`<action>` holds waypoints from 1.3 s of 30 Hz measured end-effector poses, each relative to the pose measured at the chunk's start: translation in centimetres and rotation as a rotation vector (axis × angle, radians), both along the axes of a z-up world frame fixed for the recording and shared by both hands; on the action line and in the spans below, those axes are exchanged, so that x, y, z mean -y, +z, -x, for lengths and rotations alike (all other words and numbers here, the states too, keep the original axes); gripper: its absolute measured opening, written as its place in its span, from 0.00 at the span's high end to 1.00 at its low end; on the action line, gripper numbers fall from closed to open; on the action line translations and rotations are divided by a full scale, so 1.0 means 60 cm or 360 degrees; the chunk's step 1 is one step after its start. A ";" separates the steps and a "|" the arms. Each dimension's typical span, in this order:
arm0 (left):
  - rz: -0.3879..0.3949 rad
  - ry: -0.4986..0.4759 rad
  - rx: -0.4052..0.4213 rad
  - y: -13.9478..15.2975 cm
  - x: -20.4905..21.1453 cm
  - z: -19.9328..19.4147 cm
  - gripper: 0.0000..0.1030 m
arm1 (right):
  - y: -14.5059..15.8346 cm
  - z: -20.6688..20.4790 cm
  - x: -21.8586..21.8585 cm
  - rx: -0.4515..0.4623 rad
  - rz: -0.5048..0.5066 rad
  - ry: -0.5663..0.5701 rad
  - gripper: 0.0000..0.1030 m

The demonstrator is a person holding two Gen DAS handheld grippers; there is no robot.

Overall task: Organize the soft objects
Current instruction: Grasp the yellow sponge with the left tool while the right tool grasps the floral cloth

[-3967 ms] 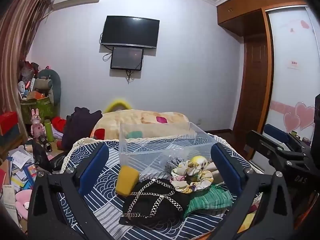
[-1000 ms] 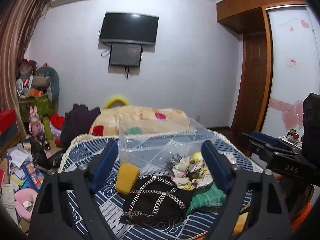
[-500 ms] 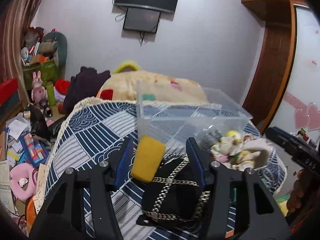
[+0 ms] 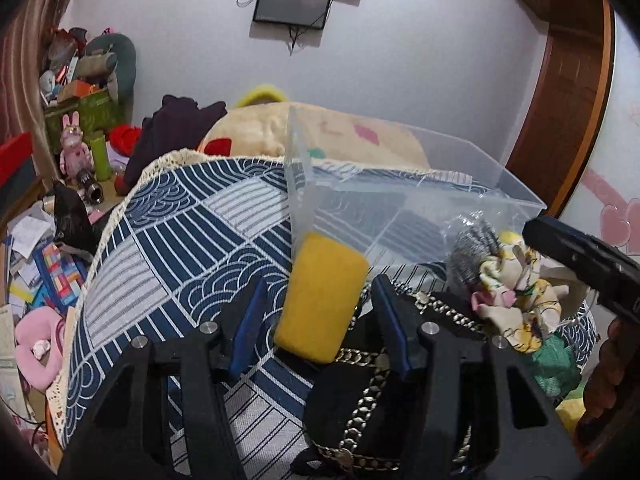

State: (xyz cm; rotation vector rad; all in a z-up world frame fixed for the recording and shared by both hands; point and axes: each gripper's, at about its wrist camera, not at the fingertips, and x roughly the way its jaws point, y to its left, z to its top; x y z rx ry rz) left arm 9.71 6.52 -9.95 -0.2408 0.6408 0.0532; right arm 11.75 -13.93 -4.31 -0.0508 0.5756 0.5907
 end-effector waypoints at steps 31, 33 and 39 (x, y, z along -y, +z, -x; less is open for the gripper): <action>-0.0095 -0.0024 0.0274 0.102 0.005 0.050 0.67 | 0.058 0.034 0.053 0.0199 -0.0045 -0.0087 0.91; -0.0092 -0.0044 0.0305 0.119 0.004 0.046 0.67 | 0.072 0.031 0.060 0.0235 -0.0049 -0.0106 0.91; -0.0107 -0.0094 0.0349 0.155 0.009 0.024 0.67 | 0.109 0.018 0.069 0.0340 -0.0036 -0.0164 0.91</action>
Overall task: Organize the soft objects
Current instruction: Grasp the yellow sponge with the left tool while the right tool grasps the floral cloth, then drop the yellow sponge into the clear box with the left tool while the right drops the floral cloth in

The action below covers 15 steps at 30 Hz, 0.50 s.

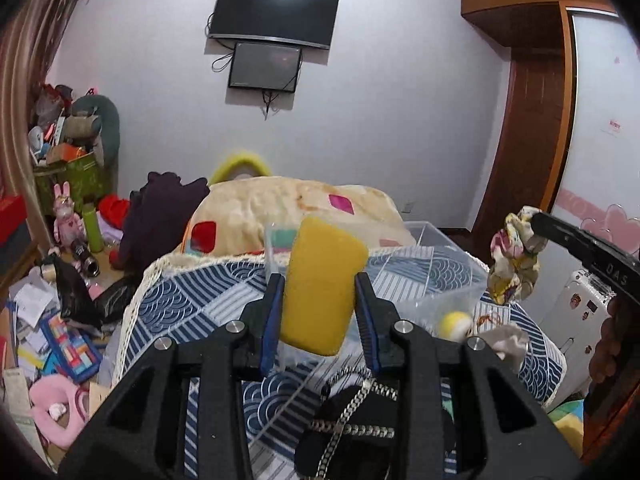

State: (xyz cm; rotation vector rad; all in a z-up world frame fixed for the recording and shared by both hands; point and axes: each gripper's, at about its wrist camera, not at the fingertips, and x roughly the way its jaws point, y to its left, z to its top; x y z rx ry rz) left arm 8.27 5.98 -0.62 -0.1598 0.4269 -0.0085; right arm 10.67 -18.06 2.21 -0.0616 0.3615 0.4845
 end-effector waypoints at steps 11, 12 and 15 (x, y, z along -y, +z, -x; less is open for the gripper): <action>0.0044 -0.0093 -0.0140 0.006 0.001 -0.080 0.67 | 0.022 -0.057 -0.026 0.0027 0.0079 -0.0038 0.91; 0.0046 -0.0097 -0.0155 0.003 0.001 -0.087 0.67 | 0.020 -0.062 -0.029 0.0026 0.0094 -0.0046 0.91; 0.0061 -0.0108 -0.0219 -0.008 -0.001 -0.114 0.67 | 0.013 -0.076 -0.035 0.0006 0.0127 -0.0058 0.91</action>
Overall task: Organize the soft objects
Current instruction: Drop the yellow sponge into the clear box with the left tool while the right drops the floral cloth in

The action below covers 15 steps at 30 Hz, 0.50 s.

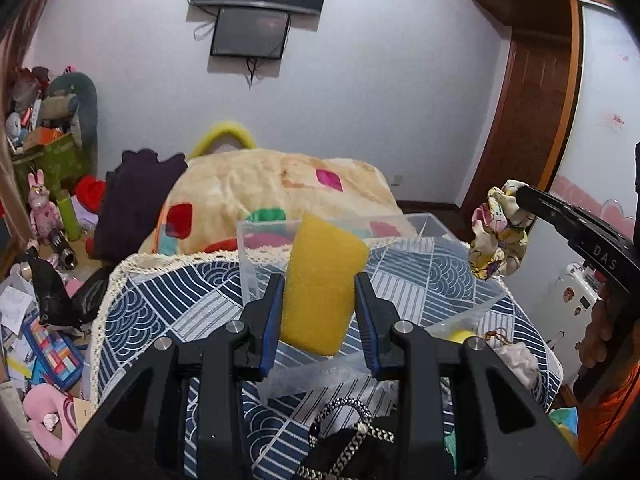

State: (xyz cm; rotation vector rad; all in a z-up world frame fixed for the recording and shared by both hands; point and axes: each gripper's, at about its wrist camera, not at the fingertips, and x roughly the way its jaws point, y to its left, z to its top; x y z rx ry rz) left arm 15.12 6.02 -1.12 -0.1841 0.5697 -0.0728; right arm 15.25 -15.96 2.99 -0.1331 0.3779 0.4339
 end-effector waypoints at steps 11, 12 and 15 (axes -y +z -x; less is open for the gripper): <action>-0.0159 -0.0036 -0.0213 -0.045 0.023 -0.066 0.67 | -0.052 -0.057 -0.015 -0.0219 0.0147 0.0055 0.91; -0.0170 -0.0037 -0.0228 -0.048 0.025 -0.069 0.67 | -0.058 -0.061 -0.016 -0.0246 0.0169 0.0066 0.91; -0.0196 -0.0042 -0.0273 -0.061 0.029 -0.076 0.67 | -0.072 -0.069 -0.020 -0.0294 0.0248 0.0088 0.91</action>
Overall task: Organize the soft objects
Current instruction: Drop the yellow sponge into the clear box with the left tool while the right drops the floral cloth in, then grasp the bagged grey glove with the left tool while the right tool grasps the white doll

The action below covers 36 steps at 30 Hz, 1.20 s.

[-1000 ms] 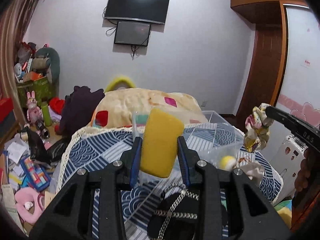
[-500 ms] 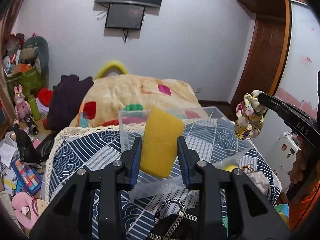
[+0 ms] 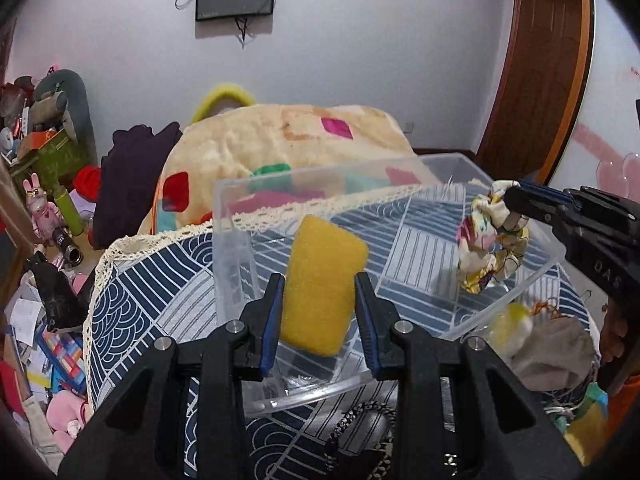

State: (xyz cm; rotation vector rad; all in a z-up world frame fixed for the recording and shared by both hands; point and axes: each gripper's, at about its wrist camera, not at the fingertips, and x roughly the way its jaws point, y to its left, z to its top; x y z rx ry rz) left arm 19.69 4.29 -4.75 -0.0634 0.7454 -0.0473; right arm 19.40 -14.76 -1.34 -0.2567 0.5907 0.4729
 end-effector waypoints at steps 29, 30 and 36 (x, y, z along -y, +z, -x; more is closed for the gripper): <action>-0.0035 0.0005 0.0237 0.071 0.024 0.077 0.19 | 0.025 0.052 0.027 0.0008 -0.0086 0.0060 0.38; -0.0027 0.0008 0.0251 0.075 0.025 0.081 0.15 | 0.032 0.057 0.031 0.0026 -0.0114 0.0059 0.37; 0.0016 0.0014 0.0326 0.092 0.031 0.114 0.06 | 0.060 0.098 0.047 0.0155 -0.0209 0.0046 0.30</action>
